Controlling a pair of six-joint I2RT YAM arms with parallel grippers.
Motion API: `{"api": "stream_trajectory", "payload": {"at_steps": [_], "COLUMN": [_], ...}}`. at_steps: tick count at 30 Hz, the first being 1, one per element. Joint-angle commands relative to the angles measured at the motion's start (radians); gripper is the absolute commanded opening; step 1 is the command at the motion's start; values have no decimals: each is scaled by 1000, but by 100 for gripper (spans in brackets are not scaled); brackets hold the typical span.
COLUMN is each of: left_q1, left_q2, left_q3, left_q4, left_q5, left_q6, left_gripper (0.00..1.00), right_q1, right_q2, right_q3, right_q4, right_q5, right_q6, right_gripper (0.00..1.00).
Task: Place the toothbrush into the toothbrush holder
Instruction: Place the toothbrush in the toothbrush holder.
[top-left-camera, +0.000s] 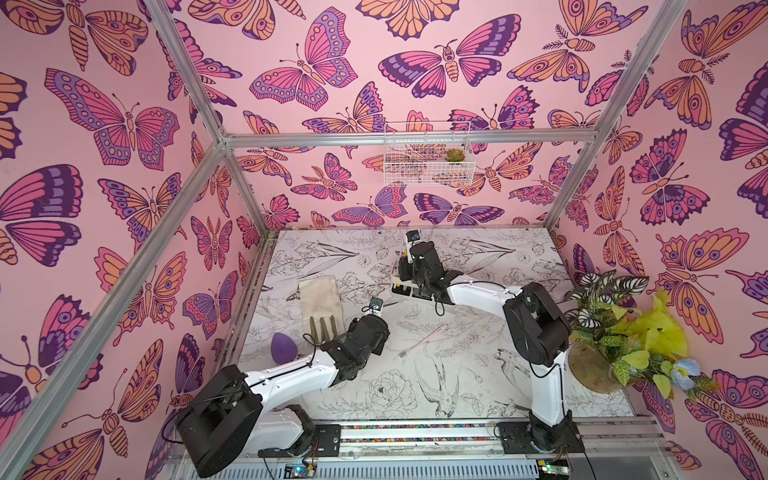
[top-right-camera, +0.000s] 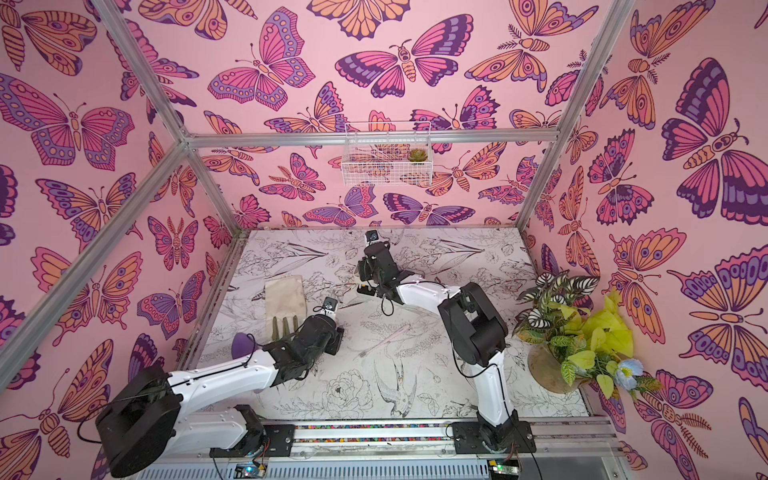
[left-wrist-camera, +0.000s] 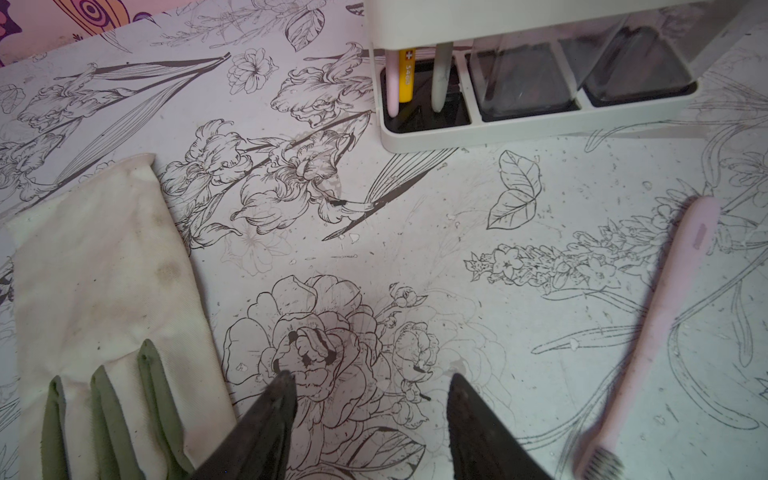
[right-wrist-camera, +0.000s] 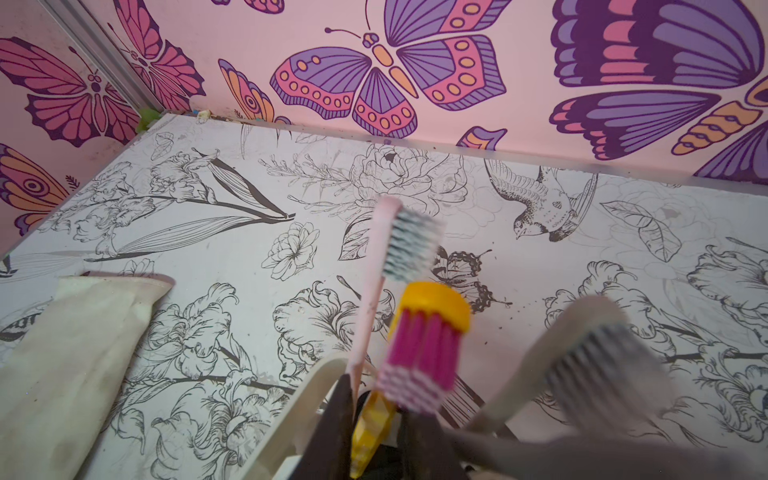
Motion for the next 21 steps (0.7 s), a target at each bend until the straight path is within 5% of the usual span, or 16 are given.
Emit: {"api": "stream_trajectory", "payload": {"at_steps": [1, 21], "left_q1": [5, 5], "left_q2": [4, 39], "left_q3": [19, 23], "left_q4": [1, 2], "left_q5": [7, 15], "left_q6": [-5, -5], "left_gripper": [59, 62], "right_q1": [-1, 13], "right_q2": [-43, -123], "right_q3": [-9, -78], "right_q4": [-12, 59], "right_q5": [19, 29], "right_q6": [-14, -19], "right_gripper": [26, 34]}}
